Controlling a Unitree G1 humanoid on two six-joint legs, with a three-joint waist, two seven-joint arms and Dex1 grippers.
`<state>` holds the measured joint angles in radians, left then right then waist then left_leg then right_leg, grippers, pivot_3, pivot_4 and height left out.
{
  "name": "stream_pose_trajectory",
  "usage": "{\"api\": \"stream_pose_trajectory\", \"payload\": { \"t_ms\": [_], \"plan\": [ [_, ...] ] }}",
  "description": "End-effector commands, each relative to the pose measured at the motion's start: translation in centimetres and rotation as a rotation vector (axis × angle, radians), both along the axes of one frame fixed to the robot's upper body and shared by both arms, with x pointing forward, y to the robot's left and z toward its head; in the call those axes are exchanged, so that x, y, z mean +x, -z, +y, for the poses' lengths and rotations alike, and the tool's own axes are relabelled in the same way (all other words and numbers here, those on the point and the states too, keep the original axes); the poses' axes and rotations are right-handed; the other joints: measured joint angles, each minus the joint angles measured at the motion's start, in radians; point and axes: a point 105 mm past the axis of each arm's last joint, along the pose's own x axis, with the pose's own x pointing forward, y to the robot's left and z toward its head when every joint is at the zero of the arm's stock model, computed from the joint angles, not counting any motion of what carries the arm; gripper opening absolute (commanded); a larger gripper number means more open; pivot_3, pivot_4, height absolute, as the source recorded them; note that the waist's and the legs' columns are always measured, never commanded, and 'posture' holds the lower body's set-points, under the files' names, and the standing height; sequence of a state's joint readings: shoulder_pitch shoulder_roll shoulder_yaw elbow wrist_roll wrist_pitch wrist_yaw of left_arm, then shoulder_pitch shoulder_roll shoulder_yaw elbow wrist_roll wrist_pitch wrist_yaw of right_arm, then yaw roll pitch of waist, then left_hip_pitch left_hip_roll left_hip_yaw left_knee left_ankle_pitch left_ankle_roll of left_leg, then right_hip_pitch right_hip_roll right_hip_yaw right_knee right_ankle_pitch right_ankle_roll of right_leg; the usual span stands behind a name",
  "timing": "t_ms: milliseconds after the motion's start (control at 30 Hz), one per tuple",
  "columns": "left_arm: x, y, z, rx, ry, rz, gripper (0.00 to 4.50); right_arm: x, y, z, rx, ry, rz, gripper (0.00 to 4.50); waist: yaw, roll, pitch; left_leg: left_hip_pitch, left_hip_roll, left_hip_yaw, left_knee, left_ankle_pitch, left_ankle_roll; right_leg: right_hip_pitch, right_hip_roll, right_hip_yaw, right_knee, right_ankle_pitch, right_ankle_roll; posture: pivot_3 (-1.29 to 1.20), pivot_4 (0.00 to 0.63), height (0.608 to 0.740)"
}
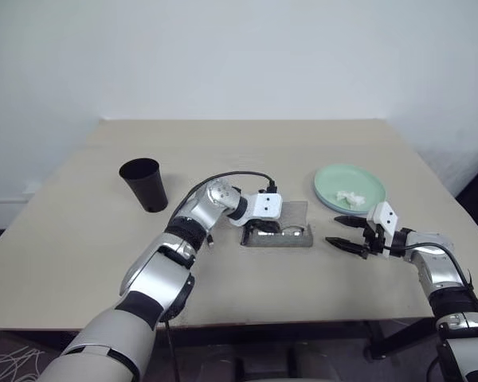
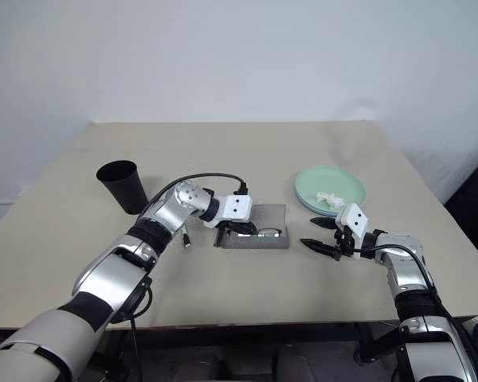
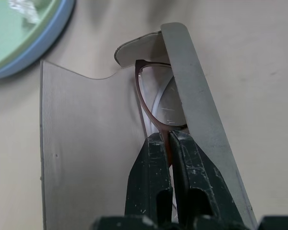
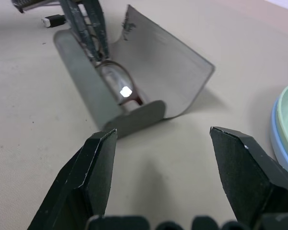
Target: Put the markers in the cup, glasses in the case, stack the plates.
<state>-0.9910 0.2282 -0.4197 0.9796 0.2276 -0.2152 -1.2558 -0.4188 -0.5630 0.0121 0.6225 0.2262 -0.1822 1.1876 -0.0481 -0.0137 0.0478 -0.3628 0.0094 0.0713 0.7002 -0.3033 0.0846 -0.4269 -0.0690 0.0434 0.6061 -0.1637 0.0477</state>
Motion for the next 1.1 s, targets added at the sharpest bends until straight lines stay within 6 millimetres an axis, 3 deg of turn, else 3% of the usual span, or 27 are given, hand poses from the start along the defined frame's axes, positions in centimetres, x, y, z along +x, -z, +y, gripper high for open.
{"api": "stream_pose_trajectory", "payload": {
  "t_ms": [33,333,433,667,833,1100],
  "plan": [
    [-0.7,0.2,0.0,0.01,0.034,0.041,0.04,0.6,-1.3,0.2,0.01,-0.004,-0.053,3.36,0.0,0.0,0.0,0.0,0.0,0.0,0.0,0.0,0.0,0.0,0.0,0.0,0.0,0.0,0.0,0.0,0.0,0.732],
    [0.5,-0.2,-0.4,-0.012,-0.039,-0.02,0.04,0.6,-1.2,0.3,0.01,-0.005,-0.053,3.36,0.0,0.0,0.0,0.0,0.0,0.0,0.001,0.0,0.0,0.0,0.0,0.0,0.0,0.0,0.0,0.0,0.0,0.732],
    [0.5,-0.3,-0.4,-0.015,-0.038,-0.016,0.67,0.6,-1.2,0.3,0.009,-0.005,-0.053,3.36,0.0,0.0,0.0,0.0,0.0,0.0,0.002,0.0,0.0,0.001,0.0,0.0,0.001,0.0,0.0,0.0,0.0,0.732],
    [1.0,-1.3,-0.9,-0.081,-0.071,-0.024,2.93,0.6,-1.1,0.2,0.007,-0.005,-0.053,3.36,0.0,0.0,0.0,0.0,0.0,0.0,0.002,0.0,0.0,0.001,0.0,0.0,0.001,0.0,0.0,0.0,0.0,0.732],
    [1.6,-5.0,-2.5,-0.262,-0.102,0.003,2.93,0.6,-1.1,0.1,0.003,-0.005,-0.051,3.36,0.001,0.0,0.0,-0.001,0.0,0.0,0.002,0.0,0.0,0.0,-0.001,0.0,0.0,0.0,0.0,0.0,0.0,0.732],
    [4.1,-7.4,-3.0,-0.365,-0.253,-0.104,2.93,0.7,-1.0,0.0,0.002,-0.006,-0.051,3.36,0.0,0.0,0.0,0.0,-0.001,0.0,0.002,0.0,0.0,0.001,0.0,0.0,0.0,0.001,0.002,0.0,0.0,0.732]
  ]
}}
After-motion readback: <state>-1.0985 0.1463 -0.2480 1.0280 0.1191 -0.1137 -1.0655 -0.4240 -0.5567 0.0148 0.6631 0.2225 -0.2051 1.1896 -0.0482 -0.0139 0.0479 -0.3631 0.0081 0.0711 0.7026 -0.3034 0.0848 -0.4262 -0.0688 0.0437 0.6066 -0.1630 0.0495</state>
